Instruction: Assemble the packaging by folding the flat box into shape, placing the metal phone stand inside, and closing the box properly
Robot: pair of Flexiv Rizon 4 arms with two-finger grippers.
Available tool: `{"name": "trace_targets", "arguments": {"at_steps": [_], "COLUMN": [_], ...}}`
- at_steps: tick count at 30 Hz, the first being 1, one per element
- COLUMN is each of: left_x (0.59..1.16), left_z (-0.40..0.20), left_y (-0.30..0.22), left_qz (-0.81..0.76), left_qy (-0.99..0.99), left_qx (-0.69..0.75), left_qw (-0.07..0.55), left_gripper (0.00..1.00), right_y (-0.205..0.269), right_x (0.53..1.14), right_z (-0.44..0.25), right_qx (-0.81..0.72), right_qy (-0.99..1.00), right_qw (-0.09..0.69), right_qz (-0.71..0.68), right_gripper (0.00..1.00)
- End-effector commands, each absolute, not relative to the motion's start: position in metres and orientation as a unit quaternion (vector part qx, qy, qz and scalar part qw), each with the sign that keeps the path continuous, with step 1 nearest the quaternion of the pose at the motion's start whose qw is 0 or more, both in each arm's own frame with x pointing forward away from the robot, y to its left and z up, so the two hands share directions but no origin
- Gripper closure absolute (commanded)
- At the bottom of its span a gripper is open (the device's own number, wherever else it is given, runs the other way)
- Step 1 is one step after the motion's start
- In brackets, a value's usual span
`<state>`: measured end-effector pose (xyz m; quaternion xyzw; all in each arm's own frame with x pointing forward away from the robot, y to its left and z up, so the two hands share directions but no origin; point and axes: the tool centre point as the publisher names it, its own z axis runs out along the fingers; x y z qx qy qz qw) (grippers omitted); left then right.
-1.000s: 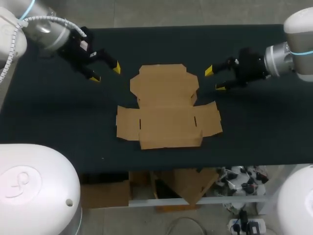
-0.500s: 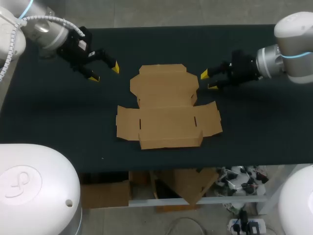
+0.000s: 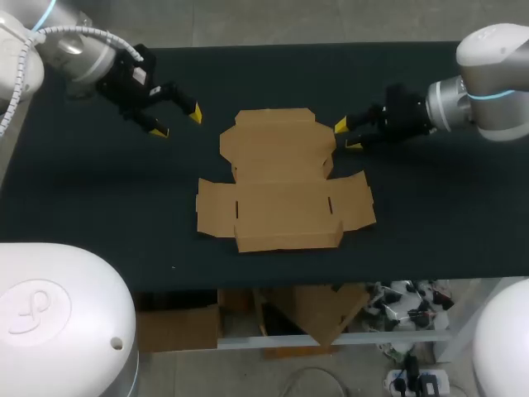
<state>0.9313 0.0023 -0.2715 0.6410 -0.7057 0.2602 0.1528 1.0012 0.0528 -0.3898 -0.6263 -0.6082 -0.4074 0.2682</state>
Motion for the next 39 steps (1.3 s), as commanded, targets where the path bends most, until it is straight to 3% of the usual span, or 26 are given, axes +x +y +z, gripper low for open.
{"name": "trace_targets", "arguments": {"at_steps": [1, 14, 27, 39], "left_x": [0.933, 0.931, 0.931, 0.931], "left_z": [-0.271, -0.274, -0.277, -0.278], "left_y": [0.003, 0.009, 0.012, 0.014], "left_qz": [0.259, 0.259, 0.260, 0.263], "left_qy": [-0.706, -0.701, -0.700, -0.698], "left_qx": [0.641, 0.646, 0.646, 0.646], "left_qw": [0.154, 0.154, 0.158, 0.161], "left_gripper": [0.00, 0.00, 0.00, 0.00], "right_y": [0.058, 0.068, 0.065, 0.060], "right_x": [1.010, 1.019, 1.015, 1.015], "right_z": [-0.396, -0.401, -0.401, -0.403], "right_qx": [-0.624, -0.630, -0.640, -0.649], "right_qy": [-0.610, -0.609, -0.604, -0.601], "right_qw": [0.274, 0.276, 0.273, 0.272], "right_qz": [-0.404, -0.395, -0.388, -0.379], "right_gripper": [0.40, 0.49, 0.44, 0.49]}}
